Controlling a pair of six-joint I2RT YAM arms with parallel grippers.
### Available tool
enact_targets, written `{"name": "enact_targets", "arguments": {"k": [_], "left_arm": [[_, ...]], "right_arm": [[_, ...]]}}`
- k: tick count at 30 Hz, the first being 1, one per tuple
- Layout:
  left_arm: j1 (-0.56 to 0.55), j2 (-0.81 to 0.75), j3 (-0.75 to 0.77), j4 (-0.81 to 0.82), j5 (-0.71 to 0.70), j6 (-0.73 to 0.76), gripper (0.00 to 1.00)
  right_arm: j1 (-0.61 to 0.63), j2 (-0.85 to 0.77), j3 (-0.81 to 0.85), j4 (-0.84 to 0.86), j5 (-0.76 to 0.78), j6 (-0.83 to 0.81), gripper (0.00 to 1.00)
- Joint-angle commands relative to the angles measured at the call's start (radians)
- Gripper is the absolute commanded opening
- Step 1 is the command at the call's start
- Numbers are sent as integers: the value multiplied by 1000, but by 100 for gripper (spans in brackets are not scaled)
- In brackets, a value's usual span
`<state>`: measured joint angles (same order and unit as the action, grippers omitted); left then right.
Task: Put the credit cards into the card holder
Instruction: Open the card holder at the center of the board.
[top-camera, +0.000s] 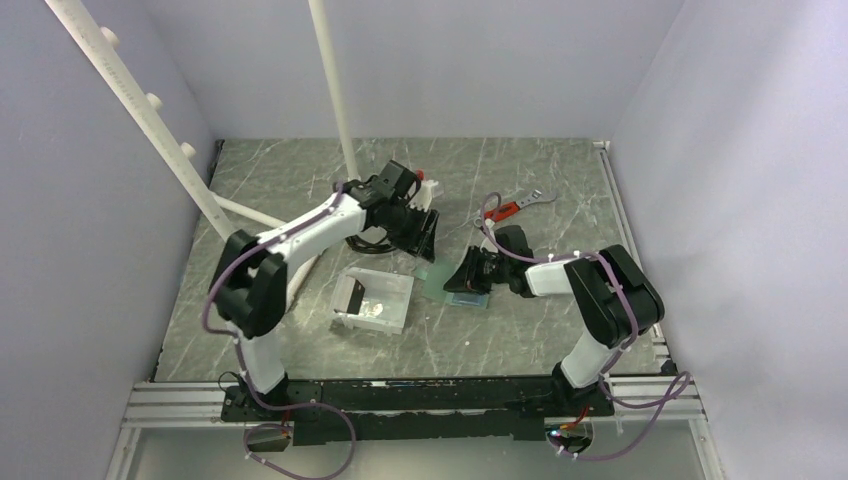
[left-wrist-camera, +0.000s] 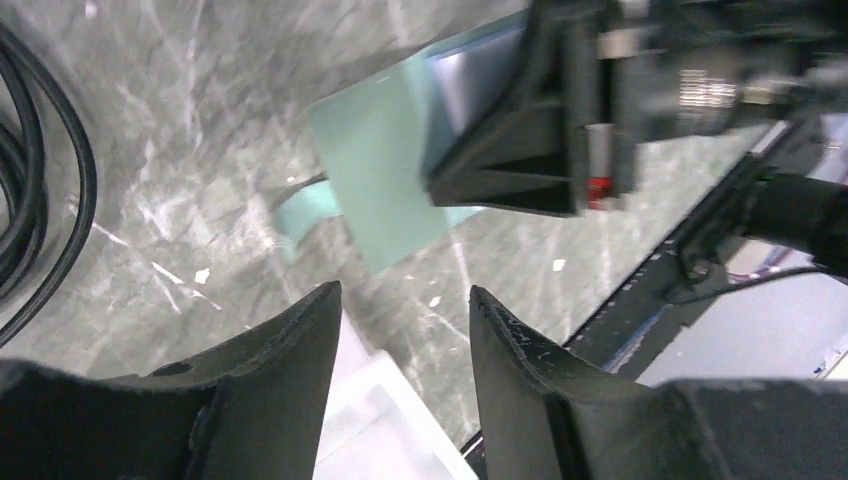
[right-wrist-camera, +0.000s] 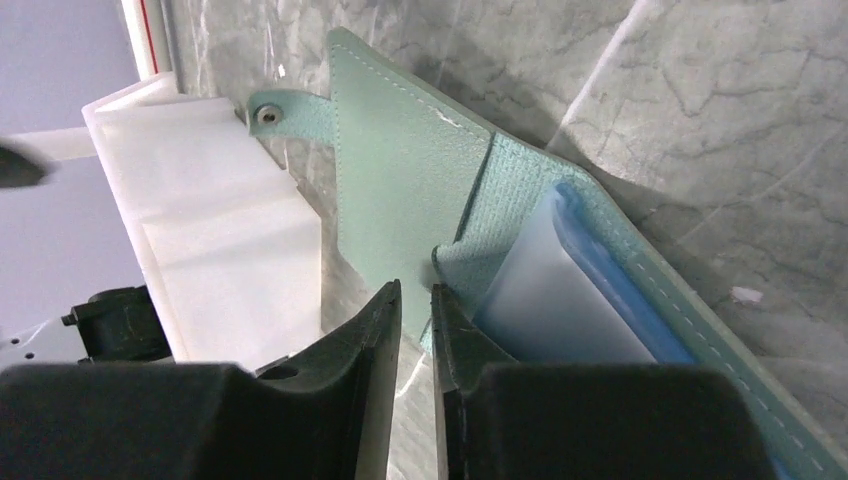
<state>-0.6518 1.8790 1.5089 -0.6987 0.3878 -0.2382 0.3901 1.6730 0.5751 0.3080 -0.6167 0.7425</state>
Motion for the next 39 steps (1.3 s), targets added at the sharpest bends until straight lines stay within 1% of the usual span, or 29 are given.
{"name": "enact_targets", "arguments": {"k": [1, 4, 6, 8, 10, 12, 13, 18, 20, 26, 29, 39], "left_arm": [[-28, -117, -68, 193, 128, -15, 54], [-62, -44, -54, 193, 182, -56, 44], [-77, 28, -28, 148, 163, -72, 36], [-79, 107, 19, 67, 130, -77, 28], [-78, 168, 80, -9, 88, -50, 23], [-78, 186, 78, -16, 58, -48, 23], [-77, 188, 70, -6, 59, -53, 23], [-80, 191, 74, 0, 91, -64, 21], [-80, 172, 59, 15, 92, -69, 22], [-81, 169, 57, 16, 101, -74, 22], [-86, 166, 56, 15, 97, -71, 22], [-91, 161, 58, 11, 97, -67, 21]], "right_arm": [[4, -23, -6, 53, 11, 0, 21], [0, -64, 16, -45, 32, -45, 25], [-4, -116, 23, -115, 52, -67, 28], [-6, -173, 21, -187, 89, -90, 33], [-20, -216, 15, -243, 110, -116, 36], [-50, -257, 1, -288, 115, -133, 39], [-66, -291, -7, -302, 117, -141, 42], [-123, -425, -31, -418, 163, -183, 53], [-145, -448, -33, -455, 164, -191, 55], [-158, -483, -59, -425, 110, -175, 57], [-158, -467, -68, -411, 100, -165, 54], [-158, -412, -100, -312, 33, -131, 53]]}}
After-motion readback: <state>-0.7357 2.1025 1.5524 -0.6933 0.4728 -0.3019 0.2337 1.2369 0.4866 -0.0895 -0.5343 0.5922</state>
